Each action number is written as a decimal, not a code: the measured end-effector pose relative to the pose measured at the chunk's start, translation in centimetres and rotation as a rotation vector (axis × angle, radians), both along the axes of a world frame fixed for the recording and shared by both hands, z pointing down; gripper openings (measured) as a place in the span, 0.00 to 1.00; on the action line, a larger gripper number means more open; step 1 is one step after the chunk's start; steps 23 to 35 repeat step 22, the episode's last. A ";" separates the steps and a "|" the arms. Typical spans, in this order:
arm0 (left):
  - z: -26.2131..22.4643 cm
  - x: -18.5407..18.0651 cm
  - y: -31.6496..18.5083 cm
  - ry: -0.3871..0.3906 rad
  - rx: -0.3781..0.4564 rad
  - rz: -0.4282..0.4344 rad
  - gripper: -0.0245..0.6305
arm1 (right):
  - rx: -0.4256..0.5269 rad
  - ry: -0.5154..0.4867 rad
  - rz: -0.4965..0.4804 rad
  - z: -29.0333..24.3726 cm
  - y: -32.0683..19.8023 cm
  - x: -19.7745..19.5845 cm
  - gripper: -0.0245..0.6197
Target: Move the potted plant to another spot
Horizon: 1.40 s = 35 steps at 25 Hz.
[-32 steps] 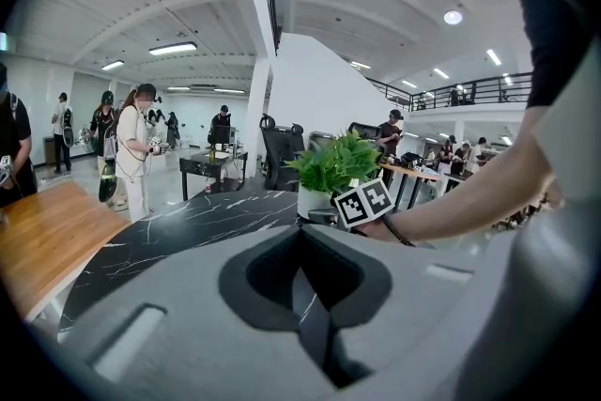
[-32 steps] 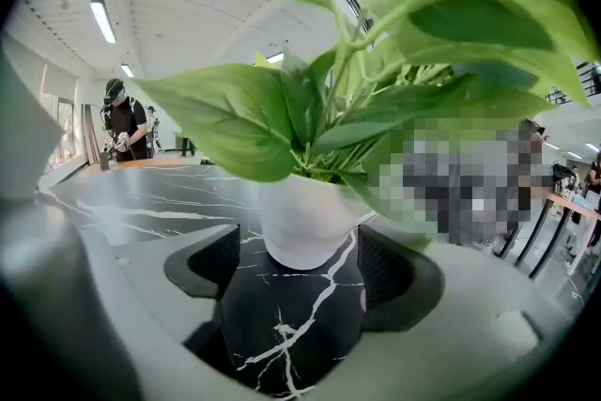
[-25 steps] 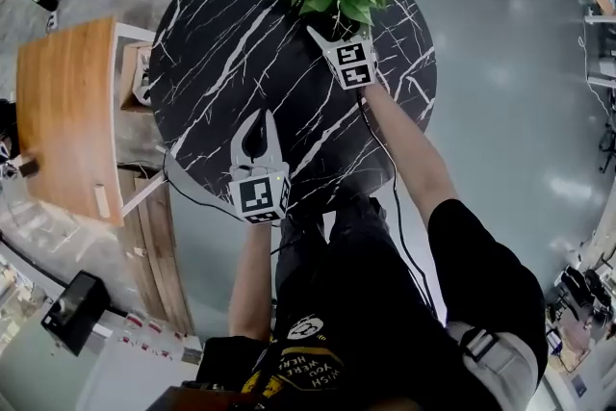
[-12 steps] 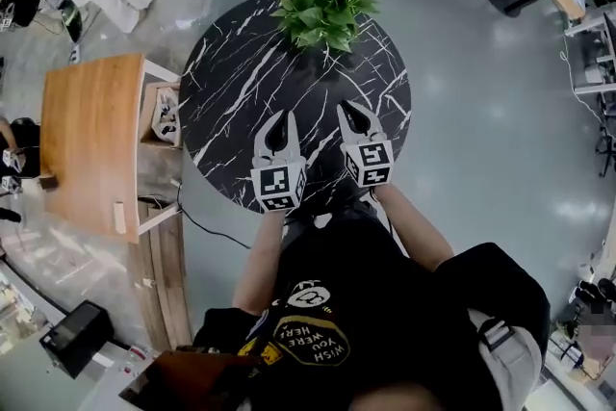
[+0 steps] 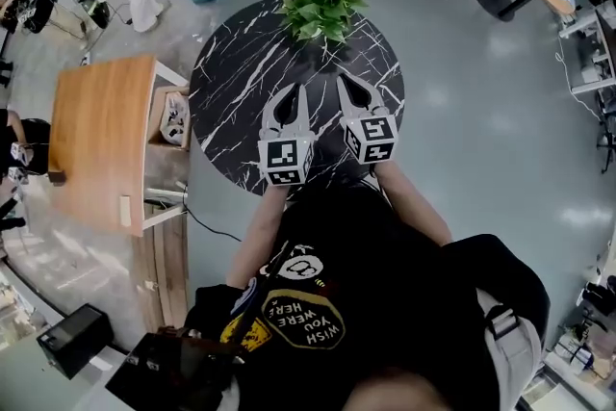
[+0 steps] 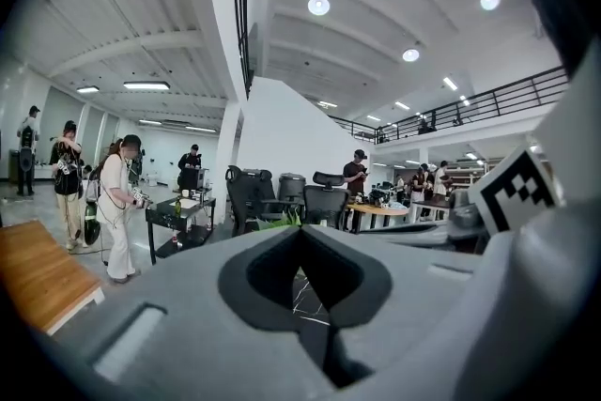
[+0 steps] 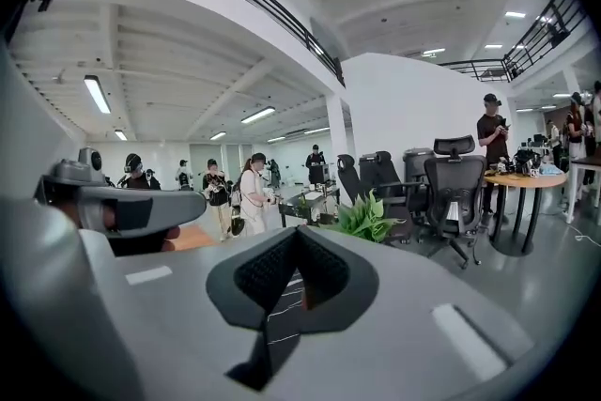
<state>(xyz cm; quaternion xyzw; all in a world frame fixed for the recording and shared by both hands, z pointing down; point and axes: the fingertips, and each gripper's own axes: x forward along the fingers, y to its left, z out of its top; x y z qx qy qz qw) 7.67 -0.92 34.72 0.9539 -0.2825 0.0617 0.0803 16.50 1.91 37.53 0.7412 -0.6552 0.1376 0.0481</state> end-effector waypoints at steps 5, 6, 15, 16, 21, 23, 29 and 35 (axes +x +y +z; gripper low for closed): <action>-0.6 -0.7 0.6 -0.002 0.014 -0.002 0.04 | 0.010 0.011 -0.018 -0.7 0.4 -1.1 0.04; -0.6 -0.8 0.8 -0.003 0.015 -0.003 0.04 | 0.012 0.012 -0.021 -0.9 0.5 -1.3 0.04; -0.8 -1.0 1.6 -0.003 0.019 0.002 0.04 | 0.017 0.031 -0.030 -1.5 1.2 -1.9 0.04; -0.8 -1.0 1.7 -0.003 0.018 0.003 0.04 | 0.016 0.032 -0.029 -1.5 1.2 -1.9 0.04; -0.9 -1.0 1.9 0.001 0.017 0.012 0.04 | 0.007 0.033 -0.022 -1.2 1.5 -1.9 0.04; -1.0 -1.1 1.9 0.001 0.017 0.014 0.04 | 0.005 0.033 -0.021 -1.2 1.5 -1.9 0.04; -1.0 -1.1 1.9 0.001 0.017 0.014 0.04 | 0.005 0.033 -0.021 -1.2 1.5 -1.9 0.04; -1.0 -1.1 1.9 0.001 0.017 0.014 0.04 | 0.005 0.033 -0.021 -1.2 1.5 -1.9 0.04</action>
